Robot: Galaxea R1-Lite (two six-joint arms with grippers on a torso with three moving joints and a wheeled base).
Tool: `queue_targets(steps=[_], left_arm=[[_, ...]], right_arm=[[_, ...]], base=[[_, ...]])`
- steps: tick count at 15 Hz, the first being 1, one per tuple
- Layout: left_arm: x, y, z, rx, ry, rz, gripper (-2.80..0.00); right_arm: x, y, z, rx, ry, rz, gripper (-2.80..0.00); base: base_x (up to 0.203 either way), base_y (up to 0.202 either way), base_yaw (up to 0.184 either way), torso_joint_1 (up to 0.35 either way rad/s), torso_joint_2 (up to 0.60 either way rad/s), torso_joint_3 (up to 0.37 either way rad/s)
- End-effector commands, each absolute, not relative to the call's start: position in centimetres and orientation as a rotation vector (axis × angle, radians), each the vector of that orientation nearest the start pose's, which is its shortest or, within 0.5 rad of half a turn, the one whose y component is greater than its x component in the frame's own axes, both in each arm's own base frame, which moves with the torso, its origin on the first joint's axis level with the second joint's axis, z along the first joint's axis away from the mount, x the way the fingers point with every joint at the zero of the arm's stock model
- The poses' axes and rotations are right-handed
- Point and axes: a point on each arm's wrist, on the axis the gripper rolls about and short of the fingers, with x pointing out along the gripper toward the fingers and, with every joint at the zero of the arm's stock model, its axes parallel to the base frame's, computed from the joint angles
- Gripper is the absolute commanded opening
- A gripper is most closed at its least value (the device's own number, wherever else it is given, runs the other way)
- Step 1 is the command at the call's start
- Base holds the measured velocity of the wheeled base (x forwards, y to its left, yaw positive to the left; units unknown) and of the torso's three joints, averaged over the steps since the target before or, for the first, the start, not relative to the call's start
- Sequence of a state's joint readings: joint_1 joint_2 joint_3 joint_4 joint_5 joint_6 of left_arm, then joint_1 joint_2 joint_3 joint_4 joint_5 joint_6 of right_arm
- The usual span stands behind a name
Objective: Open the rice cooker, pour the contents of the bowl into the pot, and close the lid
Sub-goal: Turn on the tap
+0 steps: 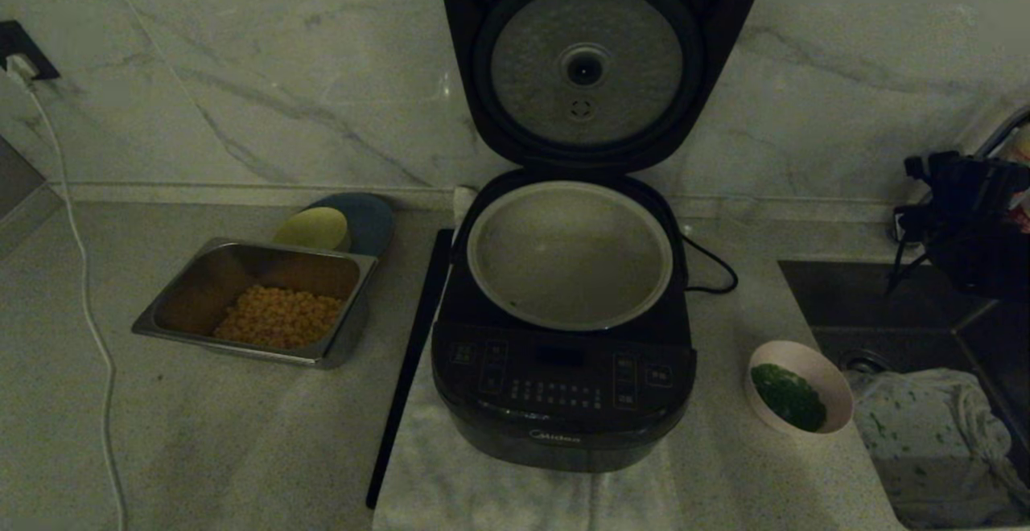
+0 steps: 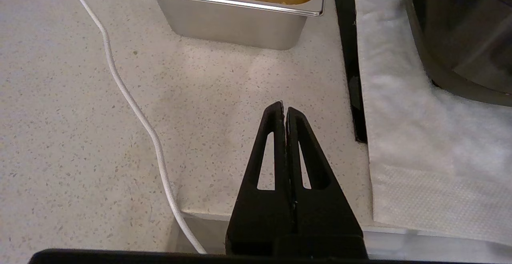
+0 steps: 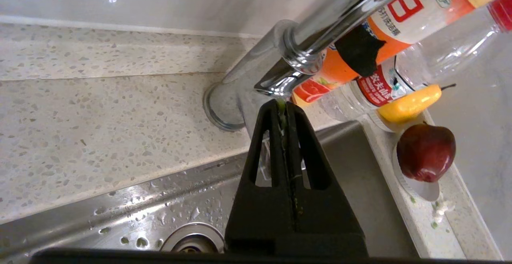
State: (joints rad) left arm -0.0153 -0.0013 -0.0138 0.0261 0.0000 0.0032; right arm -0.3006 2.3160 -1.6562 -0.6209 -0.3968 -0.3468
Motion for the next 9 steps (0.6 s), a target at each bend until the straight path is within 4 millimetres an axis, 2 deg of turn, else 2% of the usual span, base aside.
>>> queue_targets(steps=[1, 9], left_arm=[[-2.4, 0.0, 7.7, 0.003, 0.011, -0.015, -2.80], [-2.4, 0.0, 7.7, 0.003, 0.011, -0.015, -2.80]], right_arm=[[46.3, -15.3, 17.3, -0.338, 0.152, -0.687, -2.80], [45.2, -16.8, 17.0, -0.338, 0.191, -0.722, -2.80]], base=[[0.000, 0.000, 0.000, 0.000, 0.00, 0.000], [0.000, 0.000, 0.000, 0.000, 0.00, 0.000]])
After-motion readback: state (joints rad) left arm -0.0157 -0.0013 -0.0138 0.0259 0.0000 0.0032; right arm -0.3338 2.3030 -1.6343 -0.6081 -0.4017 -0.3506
